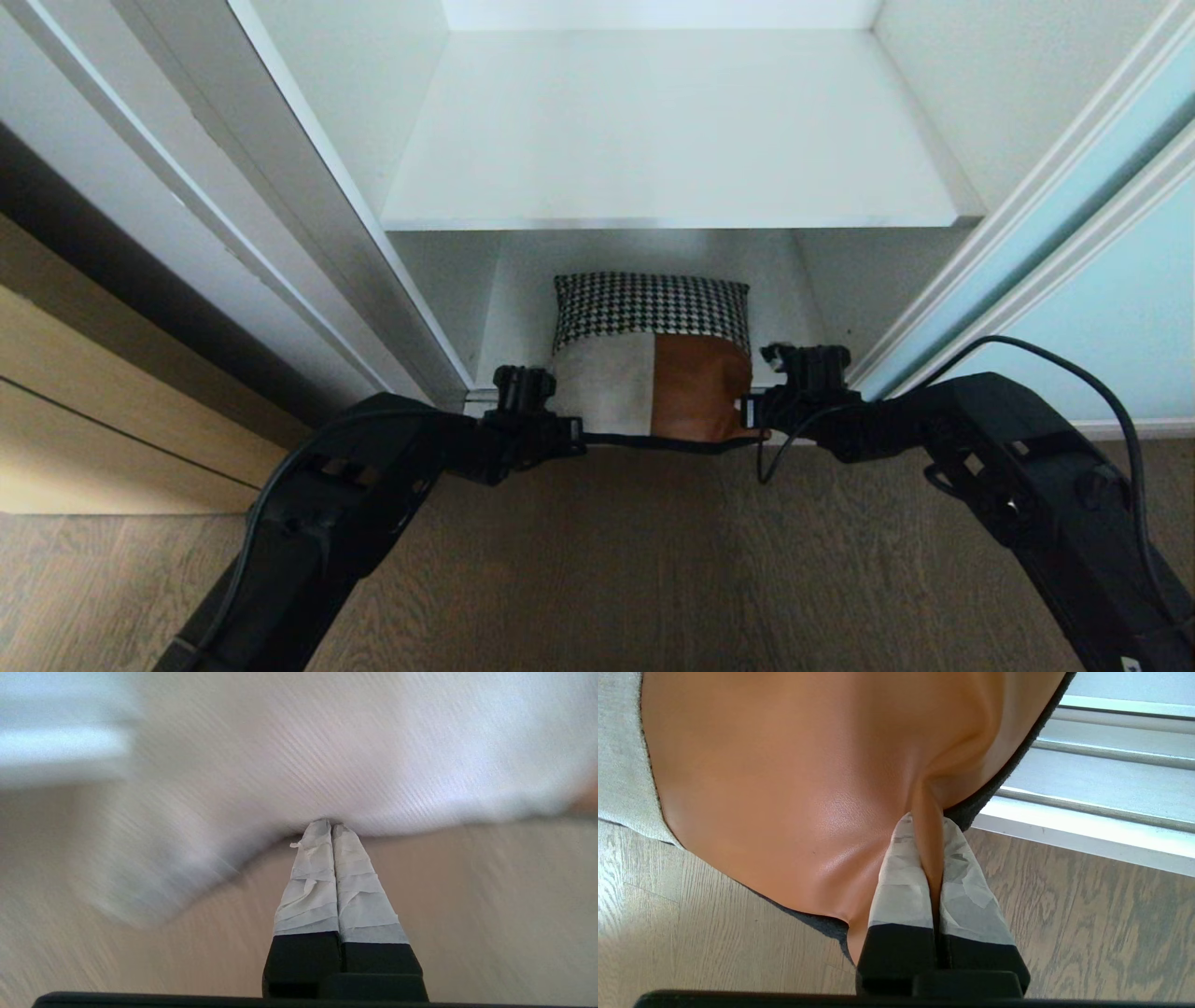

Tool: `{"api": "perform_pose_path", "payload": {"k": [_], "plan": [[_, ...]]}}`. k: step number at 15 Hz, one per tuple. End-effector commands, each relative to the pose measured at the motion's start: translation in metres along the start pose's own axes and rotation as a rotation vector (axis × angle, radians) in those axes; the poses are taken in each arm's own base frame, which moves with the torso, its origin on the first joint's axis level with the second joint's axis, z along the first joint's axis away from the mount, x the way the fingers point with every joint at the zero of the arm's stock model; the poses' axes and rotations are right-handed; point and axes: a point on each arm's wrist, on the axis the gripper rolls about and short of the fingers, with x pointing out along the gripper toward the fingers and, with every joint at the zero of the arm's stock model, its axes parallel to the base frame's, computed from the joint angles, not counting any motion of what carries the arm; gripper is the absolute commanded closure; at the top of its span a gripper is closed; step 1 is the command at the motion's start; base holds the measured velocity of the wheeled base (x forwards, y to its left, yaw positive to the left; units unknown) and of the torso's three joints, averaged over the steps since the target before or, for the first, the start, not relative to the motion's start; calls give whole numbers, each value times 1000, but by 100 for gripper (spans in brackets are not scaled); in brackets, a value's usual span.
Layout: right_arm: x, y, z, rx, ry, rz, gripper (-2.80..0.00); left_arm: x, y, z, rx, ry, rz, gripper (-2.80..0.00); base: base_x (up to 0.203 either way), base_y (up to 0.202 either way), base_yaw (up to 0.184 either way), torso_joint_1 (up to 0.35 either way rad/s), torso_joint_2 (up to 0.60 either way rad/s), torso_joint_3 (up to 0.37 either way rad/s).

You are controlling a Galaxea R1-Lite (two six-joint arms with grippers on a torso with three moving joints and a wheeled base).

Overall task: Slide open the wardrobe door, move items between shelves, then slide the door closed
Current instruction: Place the pillow on the lower shelf

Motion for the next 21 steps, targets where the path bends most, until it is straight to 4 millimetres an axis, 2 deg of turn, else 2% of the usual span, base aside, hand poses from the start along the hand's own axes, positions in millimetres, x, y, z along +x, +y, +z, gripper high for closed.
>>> {"api": "perform_pose_path", "payload": {"k": [1, 4, 5, 6, 12, 15, 18, 19, 21], "plan": [[0, 1, 1, 1, -5, 3, 0, 11, 3, -15, 24, -68, 12, 0, 0, 0, 0, 0, 0, 0], [0, 1, 2, -1, -15, -1, 0, 16, 4, -18, 76, -148, 18, 0, 0, 0, 0, 0, 0, 0], [1, 1, 0, -3, -17, -2, -196, 16, 4, -19, 79, -147, 16, 0, 0, 0, 0, 0, 0, 0], [1, 1, 1, -6, -17, -2, -280, 16, 4, -19, 80, -147, 16, 0, 0, 0, 0, 0, 0, 0], [-10, -1, 20, -6, -72, -13, -280, 16, 4, -19, 73, -132, 16, 0, 0, 0, 0, 0, 0, 0], [-31, 0, 36, -3, -84, -40, -280, 16, 1, -20, 72, -129, 13, 0, 0, 0, 0, 0, 0, 0], [-57, -1, 33, 9, -35, -49, -280, 16, 1, -19, 72, -130, 11, 0, 0, 0, 0, 0, 0, 0], [-65, 2, 31, 9, -20, -35, 0, 16, 1, -20, 72, -130, 11, 0, 0, 0, 0, 0, 0, 0], [-67, 18, 26, 3, 29, 30, 0, 15, 2, -18, 72, -136, 13, 0, 0, 0, 0, 0, 0, 0]]}}
